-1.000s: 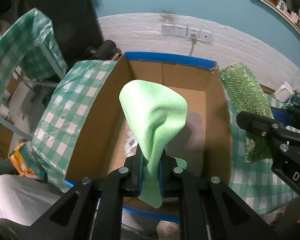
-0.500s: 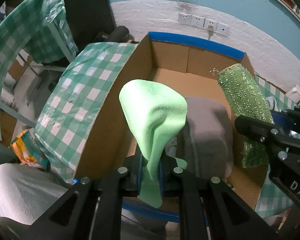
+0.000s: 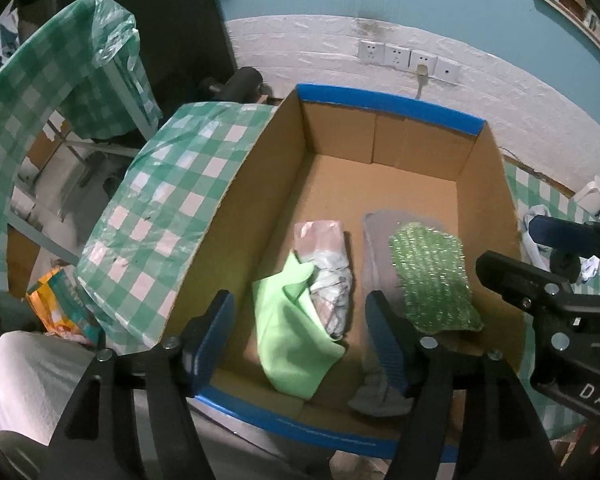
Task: Organize soft objects
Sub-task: 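Open both tools to drop the cloth and scrubber into the box, then grasp the white-blue plastic bag with the right tool while the left tool grasps the white foam tube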
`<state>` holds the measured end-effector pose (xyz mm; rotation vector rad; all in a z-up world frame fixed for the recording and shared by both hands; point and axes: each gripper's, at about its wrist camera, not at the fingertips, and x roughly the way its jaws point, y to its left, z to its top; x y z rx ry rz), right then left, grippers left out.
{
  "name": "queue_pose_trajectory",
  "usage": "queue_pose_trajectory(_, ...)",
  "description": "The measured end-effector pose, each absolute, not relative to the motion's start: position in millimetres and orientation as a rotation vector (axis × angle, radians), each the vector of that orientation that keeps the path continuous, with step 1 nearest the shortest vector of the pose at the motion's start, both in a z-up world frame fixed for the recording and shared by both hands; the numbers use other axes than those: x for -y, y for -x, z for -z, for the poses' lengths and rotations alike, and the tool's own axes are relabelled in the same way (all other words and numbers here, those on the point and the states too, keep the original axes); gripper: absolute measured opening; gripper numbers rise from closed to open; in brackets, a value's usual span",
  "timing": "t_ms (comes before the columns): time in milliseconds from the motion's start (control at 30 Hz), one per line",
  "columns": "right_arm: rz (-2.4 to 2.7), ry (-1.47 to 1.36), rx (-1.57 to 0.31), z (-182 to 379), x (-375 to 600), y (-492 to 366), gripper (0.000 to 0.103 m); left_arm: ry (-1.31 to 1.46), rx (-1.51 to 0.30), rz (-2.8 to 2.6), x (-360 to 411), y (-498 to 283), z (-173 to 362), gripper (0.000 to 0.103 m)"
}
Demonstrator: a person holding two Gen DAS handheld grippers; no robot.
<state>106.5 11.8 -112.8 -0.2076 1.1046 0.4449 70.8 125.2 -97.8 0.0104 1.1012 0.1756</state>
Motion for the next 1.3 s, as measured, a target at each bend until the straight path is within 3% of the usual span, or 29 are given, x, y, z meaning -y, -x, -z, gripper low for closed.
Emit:
queue_pose_trajectory(500, -0.336, 0.176, -1.088, 100.4, 47.0, -96.5, 0.073, -0.044, -1.06, -0.093, -87.4, -69.6, 83.7, 0.074)
queue_pose_trajectory(1300, -0.136, 0.047, -1.115, 110.7, 165.7, -73.8, 0.076, -0.15, -1.057, 0.049, 4.6, -69.3, 78.8, 0.079)
